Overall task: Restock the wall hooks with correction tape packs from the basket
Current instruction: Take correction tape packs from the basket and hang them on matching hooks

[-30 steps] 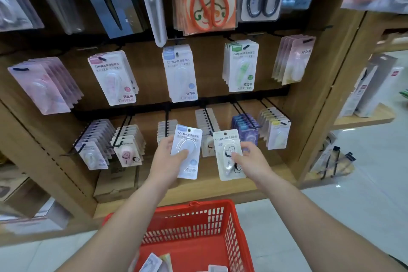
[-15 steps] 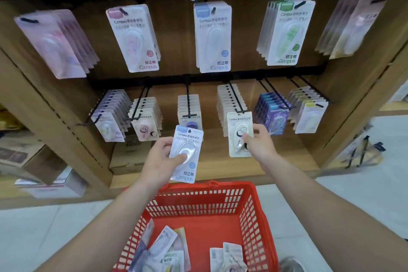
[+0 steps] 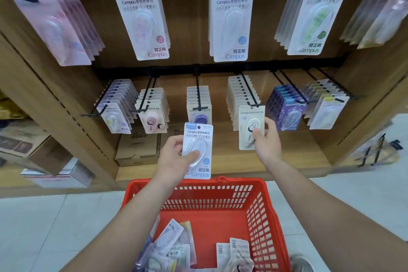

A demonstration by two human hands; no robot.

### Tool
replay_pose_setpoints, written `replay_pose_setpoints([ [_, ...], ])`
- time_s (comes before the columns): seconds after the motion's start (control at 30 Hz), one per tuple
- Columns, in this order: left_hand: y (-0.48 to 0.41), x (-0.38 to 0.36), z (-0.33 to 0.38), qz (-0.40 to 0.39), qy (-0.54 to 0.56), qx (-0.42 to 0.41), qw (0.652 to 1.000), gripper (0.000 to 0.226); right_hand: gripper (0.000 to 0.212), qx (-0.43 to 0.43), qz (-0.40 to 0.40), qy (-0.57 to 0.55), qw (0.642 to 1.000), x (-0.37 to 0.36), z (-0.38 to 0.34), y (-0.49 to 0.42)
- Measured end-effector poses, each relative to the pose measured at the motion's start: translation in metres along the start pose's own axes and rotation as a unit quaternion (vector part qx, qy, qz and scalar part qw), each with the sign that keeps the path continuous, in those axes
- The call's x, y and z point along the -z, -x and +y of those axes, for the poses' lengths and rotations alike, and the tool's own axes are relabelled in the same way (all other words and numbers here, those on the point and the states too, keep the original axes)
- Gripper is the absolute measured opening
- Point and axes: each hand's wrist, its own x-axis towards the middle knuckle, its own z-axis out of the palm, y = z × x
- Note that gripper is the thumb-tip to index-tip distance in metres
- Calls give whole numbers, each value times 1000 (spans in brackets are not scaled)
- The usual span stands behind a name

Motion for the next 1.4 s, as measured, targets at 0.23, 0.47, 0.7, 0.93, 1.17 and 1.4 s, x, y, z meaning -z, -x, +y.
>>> replay_pose_setpoints([
  [0.23, -5, -3, -7, -3, 14, 15, 1000, 33, 33, 39, 20, 7, 999, -2, -1, -6],
  [0.47, -6, -4, -11, -2, 9, 15, 1000, 34, 38, 11, -23, 80, 996, -13, -10, -27],
  [0.7, 2, -15, 19, -10, -10, -16, 1000, 31, 49, 21, -126, 293, 948, 24, -39, -17],
  [0.93, -4, -32, 119, 10, -11, -118, 993, 33, 41, 165, -132, 258, 943, 72, -114, 17],
  [1.17, -18, -48, 220, 39, -36, -226, 973, 32, 38, 223, -107, 219, 944, 87, -156, 33],
  [1.4, -32, -48, 227, 72, -50, -227, 970, 30, 47, 206, -129, 206, 948, 82, -153, 25],
])
